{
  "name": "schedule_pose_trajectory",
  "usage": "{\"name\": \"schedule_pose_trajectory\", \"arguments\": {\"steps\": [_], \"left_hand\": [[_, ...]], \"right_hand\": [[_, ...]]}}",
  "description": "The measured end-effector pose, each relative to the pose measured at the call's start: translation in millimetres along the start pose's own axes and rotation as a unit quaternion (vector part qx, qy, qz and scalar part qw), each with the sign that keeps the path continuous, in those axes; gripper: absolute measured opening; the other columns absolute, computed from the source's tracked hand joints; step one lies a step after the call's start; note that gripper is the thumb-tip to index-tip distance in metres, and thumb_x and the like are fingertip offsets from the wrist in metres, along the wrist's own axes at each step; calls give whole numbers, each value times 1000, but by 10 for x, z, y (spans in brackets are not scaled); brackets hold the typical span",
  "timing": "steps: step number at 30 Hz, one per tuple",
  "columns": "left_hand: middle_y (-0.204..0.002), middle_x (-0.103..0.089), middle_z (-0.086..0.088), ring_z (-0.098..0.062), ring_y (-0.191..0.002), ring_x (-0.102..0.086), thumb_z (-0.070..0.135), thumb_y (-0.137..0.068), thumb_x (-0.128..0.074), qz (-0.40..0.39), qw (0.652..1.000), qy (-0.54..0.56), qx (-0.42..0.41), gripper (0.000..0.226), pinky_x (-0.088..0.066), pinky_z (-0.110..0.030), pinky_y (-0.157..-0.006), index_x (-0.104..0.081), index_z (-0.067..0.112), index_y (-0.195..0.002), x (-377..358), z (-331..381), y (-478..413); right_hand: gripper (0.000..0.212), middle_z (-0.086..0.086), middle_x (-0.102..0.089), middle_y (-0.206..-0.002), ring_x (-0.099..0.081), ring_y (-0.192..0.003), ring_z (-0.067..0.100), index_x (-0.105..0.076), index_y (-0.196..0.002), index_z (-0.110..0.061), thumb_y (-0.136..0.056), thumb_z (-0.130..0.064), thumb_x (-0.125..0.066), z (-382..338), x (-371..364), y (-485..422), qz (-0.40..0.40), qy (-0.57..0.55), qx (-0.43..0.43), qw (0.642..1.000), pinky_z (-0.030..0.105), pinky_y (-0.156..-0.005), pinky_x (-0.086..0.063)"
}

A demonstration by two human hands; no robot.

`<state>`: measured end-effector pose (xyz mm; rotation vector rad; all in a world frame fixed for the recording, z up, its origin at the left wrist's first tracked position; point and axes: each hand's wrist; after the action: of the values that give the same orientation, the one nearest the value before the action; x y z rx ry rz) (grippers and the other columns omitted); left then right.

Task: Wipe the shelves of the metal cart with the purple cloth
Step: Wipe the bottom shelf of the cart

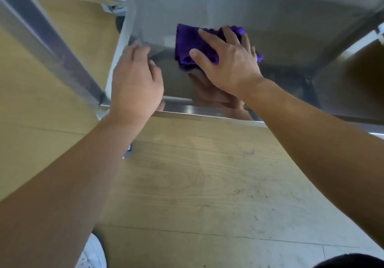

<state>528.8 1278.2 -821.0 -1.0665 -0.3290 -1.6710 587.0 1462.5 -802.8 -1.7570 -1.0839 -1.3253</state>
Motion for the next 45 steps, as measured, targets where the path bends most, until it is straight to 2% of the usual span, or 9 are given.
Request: {"name": "schedule_pose_trajectory", "arguments": {"steps": [4,7,11,16,20,23,27,33,45], "left_hand": [[-124,-56,-2,-28,-76,-68,24,-97,-35,-45,942,257,212,39,-58,-44,-49,-46,28,-133,138,54,-13],[-124,-55,5,-21,-85,-66,24,-96,-35,-46,928,281,239,39,-57,-47,-46,-50,32,-131,242,62,10],[-121,-60,-8,-24,-89,-64,27,-90,-36,-26,926,296,232,41,-58,-51,-53,-54,32,-126,281,8,20],[-114,-62,-6,-33,-96,-65,32,-87,-36,-12,928,285,239,40,-58,-49,-54,-57,31,-121,279,25,55],[-125,-58,3,-19,-116,-56,19,-91,-38,4,952,251,174,40,-46,-39,-100,-56,18,-127,245,-15,32],[-152,-36,-5,-17,-139,-34,7,-94,-41,-39,986,126,98,46,-26,-28,-115,-44,8,-140,204,-68,25],[-158,-21,-8,-25,-142,-26,14,-94,-43,-121,991,-43,27,47,-24,-34,-116,-42,8,-140,189,-137,28],[-135,-47,-15,-32,-127,-44,13,-88,-43,-54,993,-101,-25,34,-33,-42,-110,-52,4,-120,143,-131,185],[-151,-33,-20,-29,-146,-21,14,-92,-42,-68,987,-140,-36,36,-17,-41,-120,-42,6,-127,42,-90,298]], "right_hand": [[58,-3,-13,-163,3,-143,55,-31,-146,-51,-91,-71,-33,-296,-101,-23,-22,36,20,999,71,-113,-3],[50,-8,-22,-161,-6,-145,52,-37,-143,-49,-95,-60,-37,-337,-129,46,-20,17,102,994,68,-115,-10],[50,-8,-28,-159,-14,-147,45,-45,-141,-44,-93,-57,-34,-322,-113,432,-23,3,197,980,63,-117,-13],[50,-8,-14,-164,0,-146,50,-30,-148,-47,-99,-54,-35,-596,-239,681,-18,32,160,986,64,-117,-8],[50,-7,-3,-165,8,-145,52,-14,-151,-50,-102,-53,-24,-818,-310,214,-38,63,110,991,64,-117,-3],[49,-7,-7,-164,6,-145,51,-18,-150,-50,-102,-53,-25,-919,-334,-236,-36,53,71,995,65,-116,-1],[44,-7,-25,-157,-10,-144,45,-33,-145,-47,-101,-48,-34,-961,-343,-390,-5,36,75,997,64,-116,-12],[39,-1,-45,-143,-34,-134,44,-50,-137,-34,-99,-39,-42,-722,-348,42,69,31,127,989,58,-112,-29],[45,-5,-26,-158,-10,-145,45,-42,-142,-45,-102,-25,-40,-958,-422,-796,43,-24,28,998,62,-117,-8]]}}
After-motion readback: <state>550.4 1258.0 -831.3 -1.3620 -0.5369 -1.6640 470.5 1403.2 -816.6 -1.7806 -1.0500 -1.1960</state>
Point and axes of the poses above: each hand's wrist, its own y-axis away from the middle knuckle, its own x-axis out of the back of the hand, z = x × y
